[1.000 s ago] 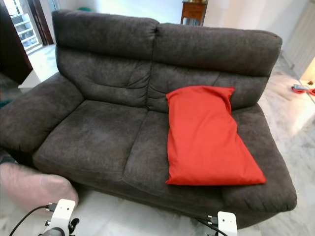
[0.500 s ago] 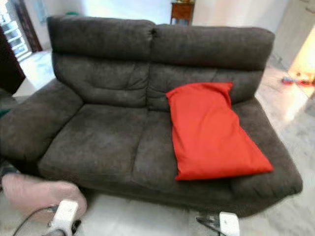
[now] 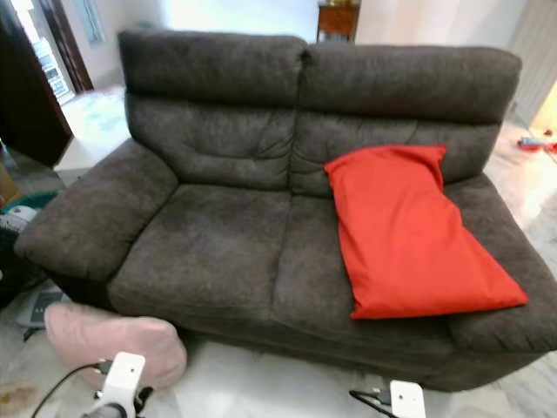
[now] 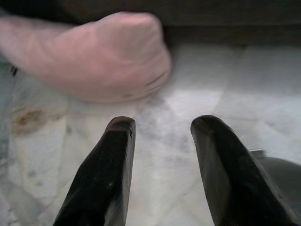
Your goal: Move the pillow to the sofa from floor
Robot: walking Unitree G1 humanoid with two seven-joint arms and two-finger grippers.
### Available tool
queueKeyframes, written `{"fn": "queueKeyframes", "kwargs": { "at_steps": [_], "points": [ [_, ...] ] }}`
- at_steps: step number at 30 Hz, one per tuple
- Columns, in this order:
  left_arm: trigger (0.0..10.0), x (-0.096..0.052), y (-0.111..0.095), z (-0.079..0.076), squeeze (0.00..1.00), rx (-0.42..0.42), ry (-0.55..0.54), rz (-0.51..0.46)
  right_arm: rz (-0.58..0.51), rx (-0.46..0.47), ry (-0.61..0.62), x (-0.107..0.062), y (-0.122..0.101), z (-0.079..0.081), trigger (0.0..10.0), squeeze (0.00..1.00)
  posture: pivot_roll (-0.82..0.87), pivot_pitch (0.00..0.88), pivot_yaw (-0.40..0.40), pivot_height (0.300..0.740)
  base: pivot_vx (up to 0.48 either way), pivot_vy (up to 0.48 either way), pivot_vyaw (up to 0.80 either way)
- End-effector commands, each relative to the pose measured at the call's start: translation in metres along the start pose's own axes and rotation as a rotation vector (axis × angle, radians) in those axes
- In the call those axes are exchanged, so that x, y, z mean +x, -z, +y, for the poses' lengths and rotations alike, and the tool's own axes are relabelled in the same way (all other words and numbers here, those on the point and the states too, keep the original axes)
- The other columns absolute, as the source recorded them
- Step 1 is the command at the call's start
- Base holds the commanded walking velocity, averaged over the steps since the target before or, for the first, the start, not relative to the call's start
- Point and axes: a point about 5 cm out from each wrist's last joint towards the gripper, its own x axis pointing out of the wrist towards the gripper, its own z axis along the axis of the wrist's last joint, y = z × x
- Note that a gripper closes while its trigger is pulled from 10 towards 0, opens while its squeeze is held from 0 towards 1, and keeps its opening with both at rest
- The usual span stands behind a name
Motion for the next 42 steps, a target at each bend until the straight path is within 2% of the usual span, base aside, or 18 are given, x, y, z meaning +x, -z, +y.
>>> {"fn": "queueKeyframes", "kwargs": {
  "at_steps": [1, 10, 17, 20, 25, 30, 36, 42],
  "points": [
    [10.0, 0.0, -0.001, 0.003, 0.0, 0.002, -0.007, 0.001, -0.027, 0.006, -0.005, 0.001, -0.01, 0.001, 10.0, 0.0, 0.16, 0.009, -0.037, 0.74, 0.0, 0.371, 0.0],
    [10.0, 0.001, -0.002, 0.002, 0.0, -0.006, -0.008, 0.003, -0.019, 0.003, -0.002, 0.001, -0.008, -0.009, 10.0, 0.0, 0.16, 0.025, -0.041, 0.74, 0.0, 0.373, 0.0],
    [10.0, 0.001, -0.002, 0.002, 0.0, -0.008, -0.008, 0.003, -0.019, -0.004, -0.003, 0.001, -0.008, -0.01, 10.0, 0.0, 0.16, 0.031, -0.043, 0.74, 0.0, 0.372, 0.0],
    [10.0, 0.001, -0.002, 0.002, 0.0, -0.009, -0.008, 0.002, -0.022, -0.009, -0.016, 0.001, -0.011, 0.001, 10.0, 0.0, 0.16, 0.034, -0.042, 0.74, 0.0, 0.372, 0.0],
    [10.0, 0.001, -0.002, 0.002, 0.0, -0.008, -0.008, 0.002, -0.025, -0.014, -0.028, 0.001, -0.012, 0.009, 10.0, 0.0, 0.16, 0.038, -0.042, 0.74, 0.0, 0.371, 0.0],
    [10.0, 0.001, -0.002, 0.003, 0.0, -0.008, -0.009, 0.003, -0.045, -0.067, -0.064, 0.001, -0.017, 0.024, 10.0, 0.0, 0.16, 0.04, -0.042, 0.74, 0.0, 0.371, 0.36],
    [10.0, 0.001, -0.002, 0.002, 0.0, -0.007, -0.009, 0.004, -0.042, -0.049, -0.073, 0.0, -0.018, 0.034, 10.0, 0.0, 0.16, 0.036, -0.04, 0.74, 0.0, 0.371, 0.31],
    [10.0, 0.001, -0.002, 0.002, 0.0, -0.007, -0.007, 0.003, -0.039, -0.039, -0.067, 0.001, -0.017, 0.03, 10.0, 0.0, 0.16, 0.029, -0.039, 0.74, 0.0, 0.371, 0.0]
  ]
}}
